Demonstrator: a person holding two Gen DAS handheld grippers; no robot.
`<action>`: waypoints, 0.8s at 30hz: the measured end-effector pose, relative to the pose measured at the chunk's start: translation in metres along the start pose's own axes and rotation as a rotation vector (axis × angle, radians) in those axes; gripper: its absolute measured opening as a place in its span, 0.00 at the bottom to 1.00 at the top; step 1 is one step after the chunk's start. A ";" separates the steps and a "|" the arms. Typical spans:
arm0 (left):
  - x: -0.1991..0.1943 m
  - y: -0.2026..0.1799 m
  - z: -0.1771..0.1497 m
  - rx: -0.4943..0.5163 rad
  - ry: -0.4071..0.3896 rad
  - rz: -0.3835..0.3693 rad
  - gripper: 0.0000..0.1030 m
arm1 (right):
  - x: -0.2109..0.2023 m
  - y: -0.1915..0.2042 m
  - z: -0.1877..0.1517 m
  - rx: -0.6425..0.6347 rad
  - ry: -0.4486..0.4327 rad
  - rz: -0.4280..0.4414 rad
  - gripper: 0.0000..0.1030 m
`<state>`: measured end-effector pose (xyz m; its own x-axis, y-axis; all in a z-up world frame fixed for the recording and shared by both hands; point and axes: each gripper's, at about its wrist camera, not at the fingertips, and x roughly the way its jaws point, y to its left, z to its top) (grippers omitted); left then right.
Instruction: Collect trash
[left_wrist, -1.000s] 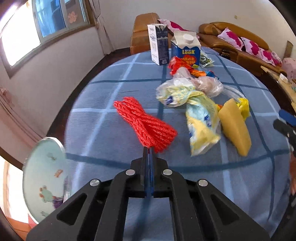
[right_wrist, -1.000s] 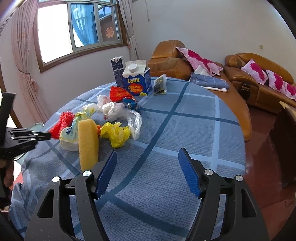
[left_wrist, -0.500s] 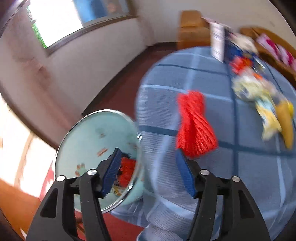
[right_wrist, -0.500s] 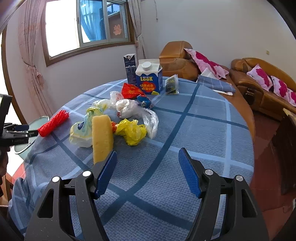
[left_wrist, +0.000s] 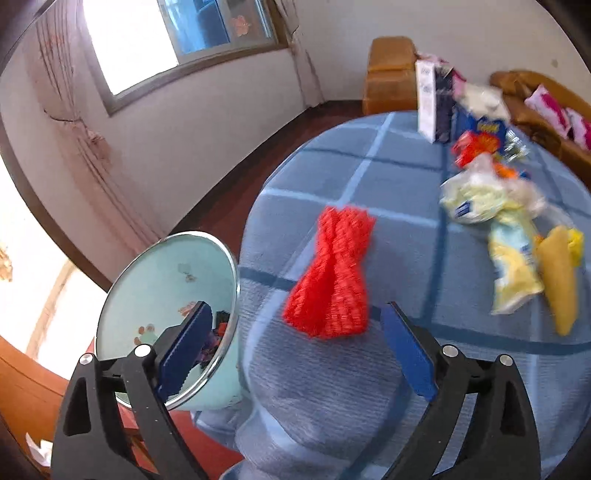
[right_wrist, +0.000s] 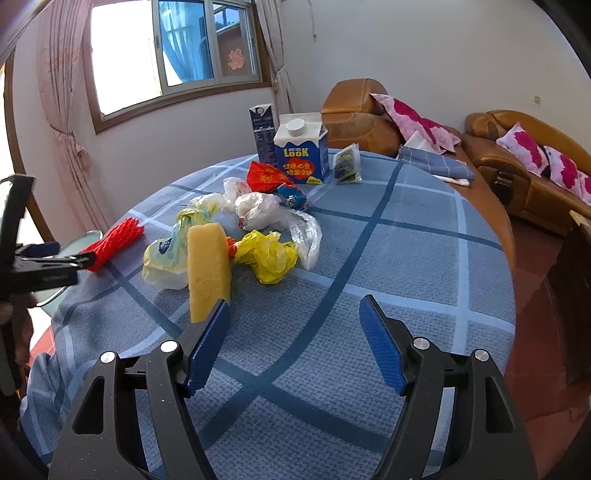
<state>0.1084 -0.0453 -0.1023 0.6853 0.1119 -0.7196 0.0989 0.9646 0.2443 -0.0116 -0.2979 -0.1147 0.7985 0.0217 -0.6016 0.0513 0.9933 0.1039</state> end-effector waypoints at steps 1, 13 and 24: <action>0.003 0.003 0.000 -0.003 0.009 0.010 0.88 | 0.000 0.000 0.000 -0.003 -0.001 0.001 0.70; 0.006 0.037 -0.004 -0.032 0.009 -0.058 0.87 | 0.006 0.011 -0.001 -0.026 0.015 0.008 0.70; 0.033 0.020 0.011 -0.032 0.035 -0.214 0.23 | 0.012 0.021 0.008 -0.049 0.030 -0.004 0.70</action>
<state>0.1410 -0.0246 -0.1134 0.6260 -0.0883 -0.7748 0.2157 0.9744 0.0633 0.0032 -0.2779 -0.1135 0.7801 0.0199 -0.6253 0.0247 0.9977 0.0627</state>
